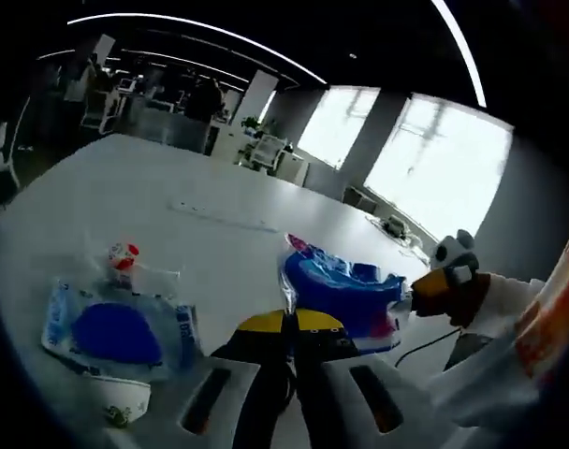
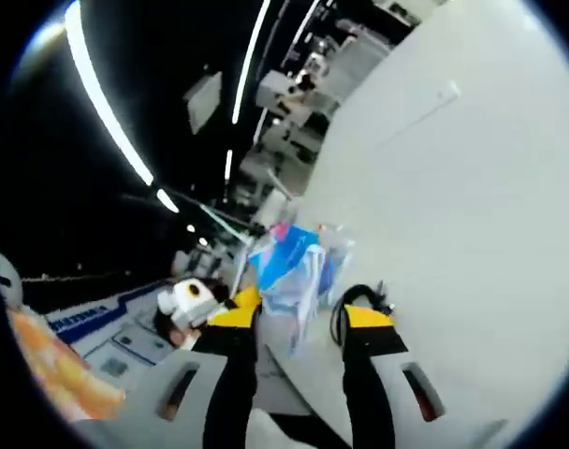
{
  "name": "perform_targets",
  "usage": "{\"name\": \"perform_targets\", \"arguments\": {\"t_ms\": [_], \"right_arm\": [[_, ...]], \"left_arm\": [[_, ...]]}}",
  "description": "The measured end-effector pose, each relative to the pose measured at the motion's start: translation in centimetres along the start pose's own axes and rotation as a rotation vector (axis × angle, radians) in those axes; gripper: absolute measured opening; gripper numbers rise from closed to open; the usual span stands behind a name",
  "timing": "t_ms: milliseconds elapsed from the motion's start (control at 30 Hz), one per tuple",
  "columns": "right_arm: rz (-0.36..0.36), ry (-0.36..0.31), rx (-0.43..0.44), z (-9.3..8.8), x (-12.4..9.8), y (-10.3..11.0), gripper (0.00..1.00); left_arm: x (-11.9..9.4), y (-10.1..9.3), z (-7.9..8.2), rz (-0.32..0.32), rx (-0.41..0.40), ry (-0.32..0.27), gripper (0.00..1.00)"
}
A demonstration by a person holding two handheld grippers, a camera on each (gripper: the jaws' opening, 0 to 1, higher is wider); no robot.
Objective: Arrange the tabletop items into an orderly group along one side of the table until the central work area is clear of visible clutter.
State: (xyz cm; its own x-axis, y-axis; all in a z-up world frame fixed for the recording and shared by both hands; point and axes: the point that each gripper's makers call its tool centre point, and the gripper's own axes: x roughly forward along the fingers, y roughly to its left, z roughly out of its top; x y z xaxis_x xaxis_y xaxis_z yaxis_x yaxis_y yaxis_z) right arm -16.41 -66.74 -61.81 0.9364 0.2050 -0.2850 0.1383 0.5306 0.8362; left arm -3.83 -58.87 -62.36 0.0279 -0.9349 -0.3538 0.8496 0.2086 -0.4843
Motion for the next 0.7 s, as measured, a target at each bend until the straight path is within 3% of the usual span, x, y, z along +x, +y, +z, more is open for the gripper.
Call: {"name": "perform_targets", "arguments": {"t_ms": [67, 133, 200, 333, 400, 500, 600, 700], "right_arm": [[-0.085, -0.032, -0.068, 0.2, -0.1, -0.6, 0.4], [-0.171, -0.041, -0.16, 0.0, -0.1, -1.0, 0.34], [-0.187, -0.037, -0.254, -0.5, 0.5, -0.3, 0.3], [-0.18, -0.024, -0.282, -1.6, 2.0, 1.1, 0.34], [-0.266, -0.012, -0.381, -1.3, 2.0, 0.0, 0.29], [-0.276, -0.035, -0.369, -0.9, 1.8, 0.1, 0.14], [-0.324, -0.072, -0.359, 0.1, 0.6, -1.0, 0.09], [-0.332, -0.079, -0.241, -0.1, -0.1, -2.1, 0.06]], "left_arm": [[0.0, 0.3, 0.4, 0.021, -0.052, -0.026, 0.0], [-0.1, 0.6, 0.5, 0.064, -0.06, -0.029, 0.0], [0.2, 0.2, 0.8, 0.083, -0.061, -0.039, 0.0], [0.9, -0.5, 0.1, 0.117, -0.139, -0.054, 0.0], [1.3, -1.4, -0.3, 0.103, -0.156, -0.058, 0.0], [1.9, -2.7, -1.0, 0.087, -0.122, -0.034, 0.0], [2.2, -2.7, -1.4, 0.094, -0.062, -0.007, 0.0], [2.9, -3.3, -1.7, 0.079, -0.054, 0.008, 0.0]]}}
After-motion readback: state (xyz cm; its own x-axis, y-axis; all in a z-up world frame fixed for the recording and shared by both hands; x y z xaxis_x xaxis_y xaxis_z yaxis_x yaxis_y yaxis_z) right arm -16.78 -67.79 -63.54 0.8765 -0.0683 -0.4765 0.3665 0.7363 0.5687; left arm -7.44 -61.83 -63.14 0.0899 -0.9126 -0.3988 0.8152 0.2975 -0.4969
